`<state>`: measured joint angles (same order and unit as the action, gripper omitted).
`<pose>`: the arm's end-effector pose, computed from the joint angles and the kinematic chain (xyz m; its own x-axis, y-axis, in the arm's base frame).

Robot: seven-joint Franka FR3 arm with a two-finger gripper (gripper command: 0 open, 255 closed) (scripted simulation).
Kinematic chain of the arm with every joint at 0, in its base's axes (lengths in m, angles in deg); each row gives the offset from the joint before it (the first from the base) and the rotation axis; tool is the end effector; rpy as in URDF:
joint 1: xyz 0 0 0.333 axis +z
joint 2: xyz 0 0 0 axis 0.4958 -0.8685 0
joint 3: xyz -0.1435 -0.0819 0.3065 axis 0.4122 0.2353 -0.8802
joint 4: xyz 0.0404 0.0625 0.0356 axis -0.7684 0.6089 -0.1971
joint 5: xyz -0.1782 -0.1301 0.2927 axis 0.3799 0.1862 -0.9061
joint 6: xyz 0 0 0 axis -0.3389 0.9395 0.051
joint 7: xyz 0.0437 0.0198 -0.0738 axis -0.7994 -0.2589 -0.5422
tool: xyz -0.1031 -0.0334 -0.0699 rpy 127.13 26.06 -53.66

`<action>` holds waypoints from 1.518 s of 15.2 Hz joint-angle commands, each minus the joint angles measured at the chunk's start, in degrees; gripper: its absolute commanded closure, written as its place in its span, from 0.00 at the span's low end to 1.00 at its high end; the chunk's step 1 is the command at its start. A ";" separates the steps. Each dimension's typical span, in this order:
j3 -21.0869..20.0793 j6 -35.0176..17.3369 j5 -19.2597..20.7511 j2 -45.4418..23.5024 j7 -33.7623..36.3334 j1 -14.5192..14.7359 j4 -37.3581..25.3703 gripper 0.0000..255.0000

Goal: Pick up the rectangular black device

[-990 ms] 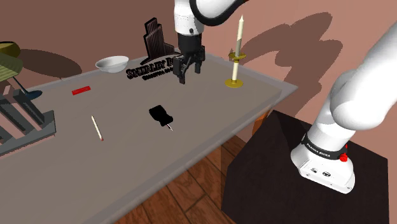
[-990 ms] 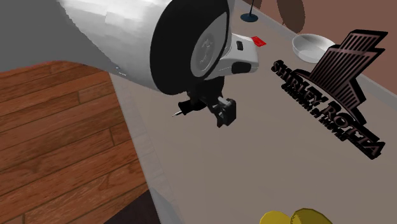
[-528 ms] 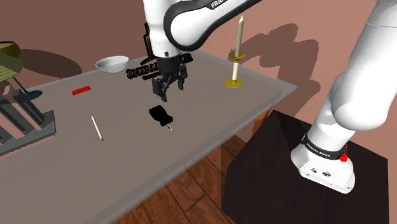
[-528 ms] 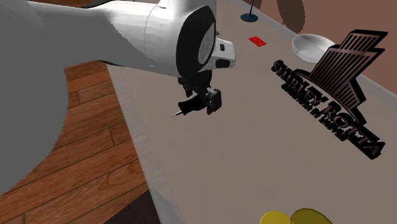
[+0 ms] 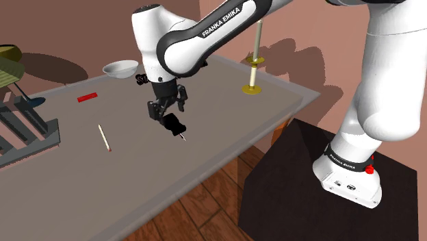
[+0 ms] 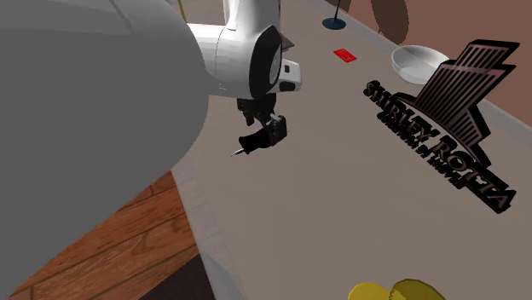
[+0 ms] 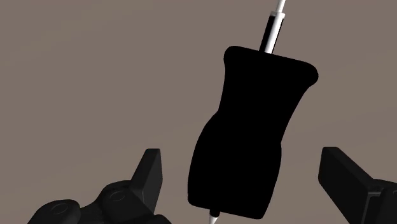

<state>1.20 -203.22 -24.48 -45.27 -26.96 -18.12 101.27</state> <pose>0.5190 0.3262 0.4067 0.9967 0.0737 0.0341 0.0730 -0.9971 0.0224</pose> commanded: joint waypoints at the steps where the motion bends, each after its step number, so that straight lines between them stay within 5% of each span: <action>1: 0.17 -1.12 0.59 -1.17 0.48 0.26 0.07 0.00; 6: 0.48 -3.41 1.34 -2.44 1.03 0.46 1.21 0.00; 7: 0.45 -3.37 1.36 -2.46 1.12 0.52 1.15 1.00; 23: -0.07 1.12 -0.07 -0.07 0.00 0.12 -1.19 1.00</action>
<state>1.18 -202.76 -24.28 -45.82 -26.64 -17.82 100.32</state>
